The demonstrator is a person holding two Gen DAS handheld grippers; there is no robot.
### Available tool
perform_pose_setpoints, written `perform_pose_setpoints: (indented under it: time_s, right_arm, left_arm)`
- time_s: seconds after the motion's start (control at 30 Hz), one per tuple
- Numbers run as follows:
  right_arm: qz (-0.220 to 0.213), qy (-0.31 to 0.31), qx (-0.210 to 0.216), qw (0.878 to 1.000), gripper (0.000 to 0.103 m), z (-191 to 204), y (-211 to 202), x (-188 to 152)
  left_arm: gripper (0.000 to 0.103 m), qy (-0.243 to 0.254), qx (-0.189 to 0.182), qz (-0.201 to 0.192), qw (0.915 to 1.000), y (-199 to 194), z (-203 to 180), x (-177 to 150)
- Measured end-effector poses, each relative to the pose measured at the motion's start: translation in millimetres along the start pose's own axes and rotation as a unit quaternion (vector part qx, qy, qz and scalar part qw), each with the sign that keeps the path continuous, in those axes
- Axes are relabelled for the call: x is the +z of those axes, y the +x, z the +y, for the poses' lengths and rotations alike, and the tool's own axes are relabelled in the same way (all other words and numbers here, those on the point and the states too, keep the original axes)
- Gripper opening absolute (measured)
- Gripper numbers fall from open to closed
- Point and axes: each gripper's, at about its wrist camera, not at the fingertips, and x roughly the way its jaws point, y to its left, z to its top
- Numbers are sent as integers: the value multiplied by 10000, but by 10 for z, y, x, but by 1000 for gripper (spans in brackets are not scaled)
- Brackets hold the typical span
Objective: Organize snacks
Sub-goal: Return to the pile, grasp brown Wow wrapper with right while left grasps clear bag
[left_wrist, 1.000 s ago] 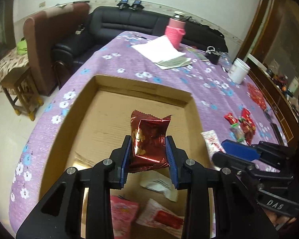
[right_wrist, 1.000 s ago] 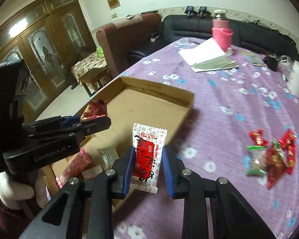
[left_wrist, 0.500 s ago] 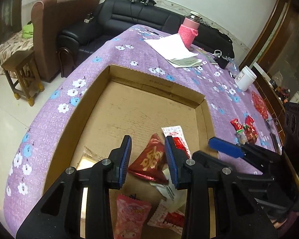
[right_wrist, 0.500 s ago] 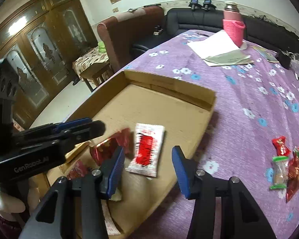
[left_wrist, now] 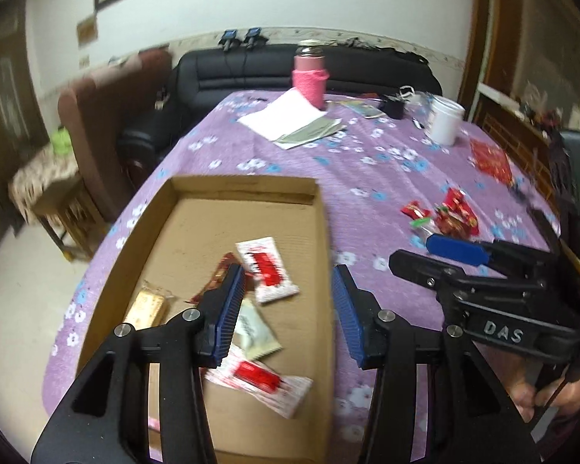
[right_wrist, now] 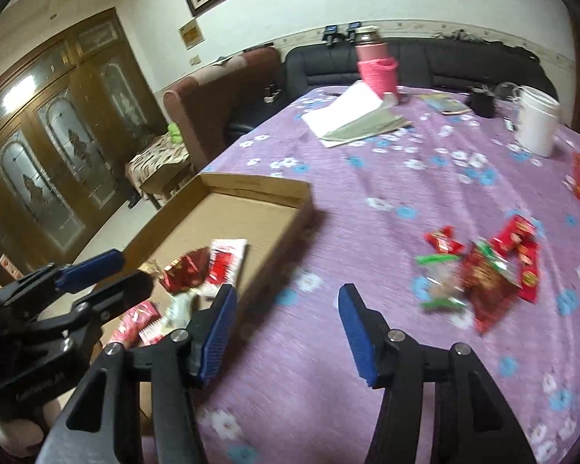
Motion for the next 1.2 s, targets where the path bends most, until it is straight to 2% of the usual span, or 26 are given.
perform_pose_setpoints:
  time_s: [0.2,0.63,0.8,0.97,1.2]
  right_arm:
    - [-133,346,-173,9992,58,-362,-263,-154]
    - [-259,890,-443,9947,59,-967,-532,-326]
    - [-301,1050,-680,9917,59,-1187,-551,-300]
    - [-493,1283,-1239,9827,59,-1566,-553,-73]
    - [-96,1203,-1632,9792,59,-1831,-26,314]
  left_arm:
    - [47,491,172,-119,9986,-163,-426,-39]
    - [47,960,2,89,9953,-114,-920,-91]
    - [47,949,-501,378,9935,25,-1019,-155]
    - [47,926,-988,598,9890,158,-1125,-269]
    - [47,511,-1174,677,9895,193,-947,-310]
